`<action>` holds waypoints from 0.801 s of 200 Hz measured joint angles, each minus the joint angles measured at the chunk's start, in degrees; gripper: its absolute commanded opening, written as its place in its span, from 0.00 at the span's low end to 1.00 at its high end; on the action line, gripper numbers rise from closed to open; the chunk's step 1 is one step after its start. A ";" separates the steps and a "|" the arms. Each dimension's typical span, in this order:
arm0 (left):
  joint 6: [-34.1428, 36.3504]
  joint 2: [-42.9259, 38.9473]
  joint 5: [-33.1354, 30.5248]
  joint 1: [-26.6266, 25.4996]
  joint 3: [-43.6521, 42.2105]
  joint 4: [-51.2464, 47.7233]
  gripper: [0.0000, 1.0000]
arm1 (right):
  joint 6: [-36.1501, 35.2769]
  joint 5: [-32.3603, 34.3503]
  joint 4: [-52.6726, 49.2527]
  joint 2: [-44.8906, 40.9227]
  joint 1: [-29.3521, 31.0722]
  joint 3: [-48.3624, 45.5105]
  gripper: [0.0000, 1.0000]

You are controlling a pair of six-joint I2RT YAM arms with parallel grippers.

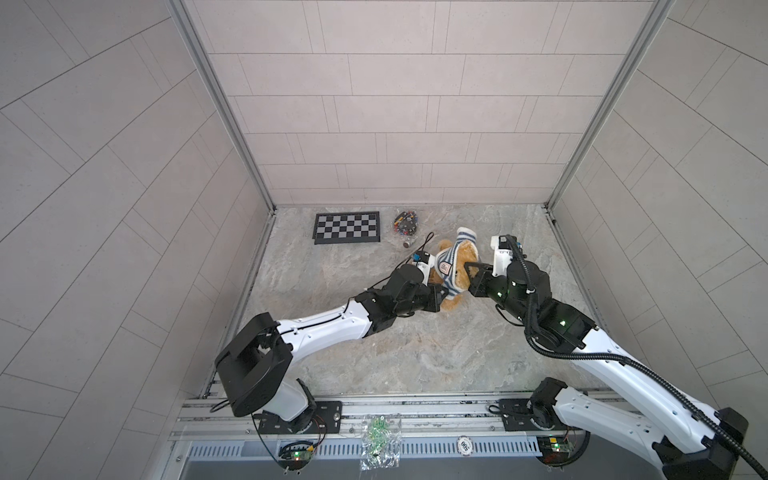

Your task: Dress the teddy bear

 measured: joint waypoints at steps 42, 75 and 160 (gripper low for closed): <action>1.20 -2.62 1.42 0.37 -1.64 0.22 0.05 | -3.06 -7.61 -0.68 2.43 -1.73 2.60 0.00; 1.81 -5.49 5.33 2.01 -2.49 -0.48 0.26 | -12.07 -15.37 0.72 4.79 -1.86 3.72 0.00; 7.21 -25.73 21.75 15.82 -5.01 -14.29 0.69 | -47.30 -24.30 -8.26 4.48 -0.90 7.43 0.00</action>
